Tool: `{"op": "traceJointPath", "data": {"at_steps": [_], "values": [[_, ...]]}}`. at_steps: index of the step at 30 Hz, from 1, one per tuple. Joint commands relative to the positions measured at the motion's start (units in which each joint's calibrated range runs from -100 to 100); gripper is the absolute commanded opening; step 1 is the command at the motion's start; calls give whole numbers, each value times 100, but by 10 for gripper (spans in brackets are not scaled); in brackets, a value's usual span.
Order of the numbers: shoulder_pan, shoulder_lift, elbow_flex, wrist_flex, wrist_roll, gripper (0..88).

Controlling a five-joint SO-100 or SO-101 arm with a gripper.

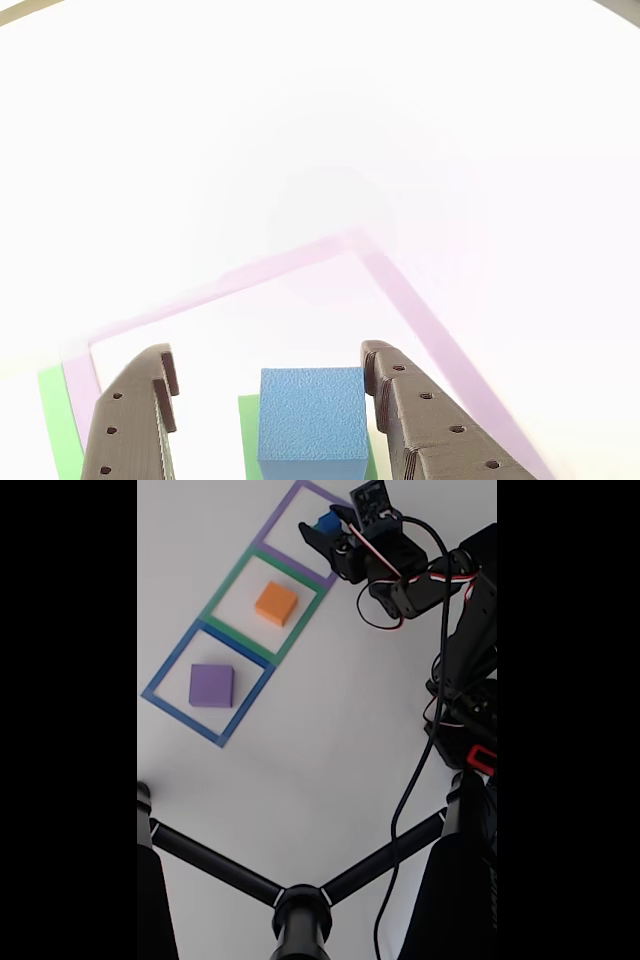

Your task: Tower of hanoi

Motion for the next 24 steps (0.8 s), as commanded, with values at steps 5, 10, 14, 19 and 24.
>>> {"op": "traceJointPath", "data": {"at_steps": [5, 10, 14, 19, 24], "values": [[-150, -1057, -211, 751, 0, 211], [-275, -2769, -411, 2945, 0, 202], [-342, -4044, -1129, 5293, 0, 175], [-562, -4852, -2483, 8006, 0, 97], [-917, -5223, -3456, 9625, 0, 70]]}}
